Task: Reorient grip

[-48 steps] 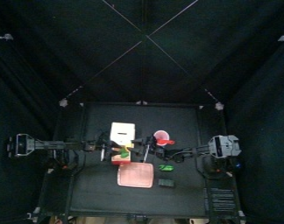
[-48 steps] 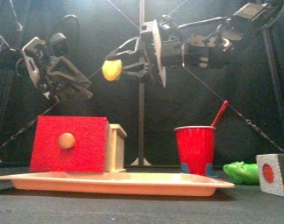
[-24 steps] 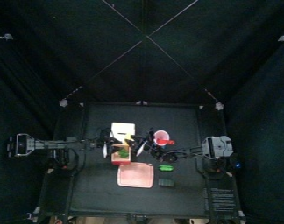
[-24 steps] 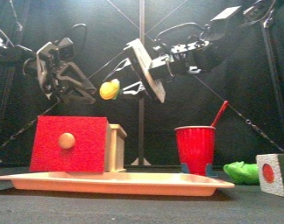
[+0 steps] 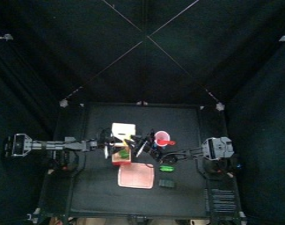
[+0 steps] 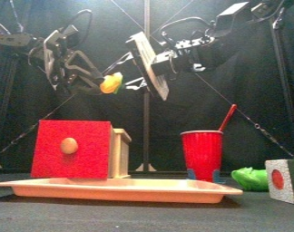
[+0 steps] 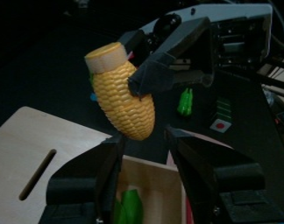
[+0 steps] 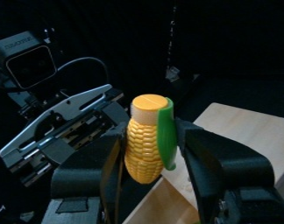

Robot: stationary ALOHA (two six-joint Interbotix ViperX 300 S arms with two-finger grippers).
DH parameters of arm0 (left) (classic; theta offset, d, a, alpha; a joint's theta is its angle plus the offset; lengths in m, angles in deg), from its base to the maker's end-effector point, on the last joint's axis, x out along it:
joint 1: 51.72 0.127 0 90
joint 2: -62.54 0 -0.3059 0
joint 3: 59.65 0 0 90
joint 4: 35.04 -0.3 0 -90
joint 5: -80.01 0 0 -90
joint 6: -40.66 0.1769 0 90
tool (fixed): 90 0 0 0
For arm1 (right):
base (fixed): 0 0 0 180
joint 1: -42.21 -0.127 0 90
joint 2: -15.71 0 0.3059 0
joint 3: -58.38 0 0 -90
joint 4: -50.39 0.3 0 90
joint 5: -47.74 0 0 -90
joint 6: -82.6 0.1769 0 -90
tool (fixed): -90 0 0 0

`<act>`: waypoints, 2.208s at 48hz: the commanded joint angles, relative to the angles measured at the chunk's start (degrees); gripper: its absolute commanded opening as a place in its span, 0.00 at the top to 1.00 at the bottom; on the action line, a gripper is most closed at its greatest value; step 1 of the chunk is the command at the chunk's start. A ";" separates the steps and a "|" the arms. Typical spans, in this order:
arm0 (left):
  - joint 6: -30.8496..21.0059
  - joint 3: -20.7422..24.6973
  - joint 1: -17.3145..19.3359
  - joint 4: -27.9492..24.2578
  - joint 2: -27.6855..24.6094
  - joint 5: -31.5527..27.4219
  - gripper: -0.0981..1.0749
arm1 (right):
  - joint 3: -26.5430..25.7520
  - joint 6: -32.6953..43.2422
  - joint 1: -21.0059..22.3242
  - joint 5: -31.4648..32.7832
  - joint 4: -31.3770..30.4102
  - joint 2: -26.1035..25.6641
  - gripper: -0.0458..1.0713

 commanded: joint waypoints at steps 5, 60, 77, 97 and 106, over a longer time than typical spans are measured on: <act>2.29 -0.62 0.53 4.48 0.79 0.79 0.03 | -0.18 -0.18 -0.62 -0.62 -3.52 -1.32 0.43; 3.60 1.23 -1.05 9.05 -3.78 8.35 0.04 | -3.25 0.18 -0.53 -0.62 -4.92 0.97 0.43; 3.69 1.14 -1.41 8.79 -3.78 8.35 0.21 | -3.34 0.18 -0.62 -0.62 -5.36 1.49 0.42; 3.78 0.44 -1.32 8.35 -3.34 8.35 0.38 | -3.16 0.26 -0.88 -0.62 -7.73 1.58 0.18; 3.78 -1.05 -1.23 7.91 -1.93 8.26 0.38 | -2.64 0.35 -1.14 -0.62 -11.43 0.79 0.02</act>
